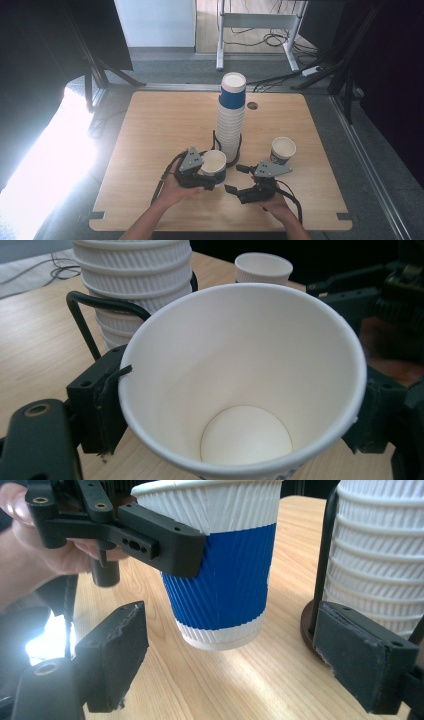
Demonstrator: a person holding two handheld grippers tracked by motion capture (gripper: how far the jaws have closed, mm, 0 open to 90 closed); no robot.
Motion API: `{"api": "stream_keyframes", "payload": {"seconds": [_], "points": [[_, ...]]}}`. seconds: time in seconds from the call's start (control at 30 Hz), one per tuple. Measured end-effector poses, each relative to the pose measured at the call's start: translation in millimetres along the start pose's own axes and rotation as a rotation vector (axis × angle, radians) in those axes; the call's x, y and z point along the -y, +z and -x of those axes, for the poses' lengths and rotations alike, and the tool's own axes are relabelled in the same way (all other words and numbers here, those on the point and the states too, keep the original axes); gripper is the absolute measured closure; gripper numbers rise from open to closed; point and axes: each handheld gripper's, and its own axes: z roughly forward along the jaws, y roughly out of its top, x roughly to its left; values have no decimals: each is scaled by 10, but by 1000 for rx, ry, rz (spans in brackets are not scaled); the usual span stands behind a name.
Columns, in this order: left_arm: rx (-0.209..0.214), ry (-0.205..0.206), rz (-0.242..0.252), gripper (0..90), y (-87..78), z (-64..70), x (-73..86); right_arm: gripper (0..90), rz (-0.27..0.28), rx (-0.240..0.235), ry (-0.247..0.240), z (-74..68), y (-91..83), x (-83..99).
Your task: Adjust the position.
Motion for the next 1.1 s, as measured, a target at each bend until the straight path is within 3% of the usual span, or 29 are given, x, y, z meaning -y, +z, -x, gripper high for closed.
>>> {"api": "stream_keyframes", "payload": {"seconds": [0.27, 0.37, 0.57, 0.9, 1.1], "points": [[-35, 145, -40, 153, 19, 132, -12, 130, -49, -6, -31, -68, 101, 72], [-23, 165, -36, 153, 15, 168, -13, 128, -61, -4, -44, -102, 152, 80], [-8, 163, -31, 153, 24, 179, -2, 127, -63, -5, -54, -130, 210, 81], [38, 194, -30, 152, 46, 234, -12, 135, -52, -6, -72, -157, 299, 26], [59, 192, -18, 145, 47, 245, -20, 244, -27, 12, -109, -178, 314, 27]]}}
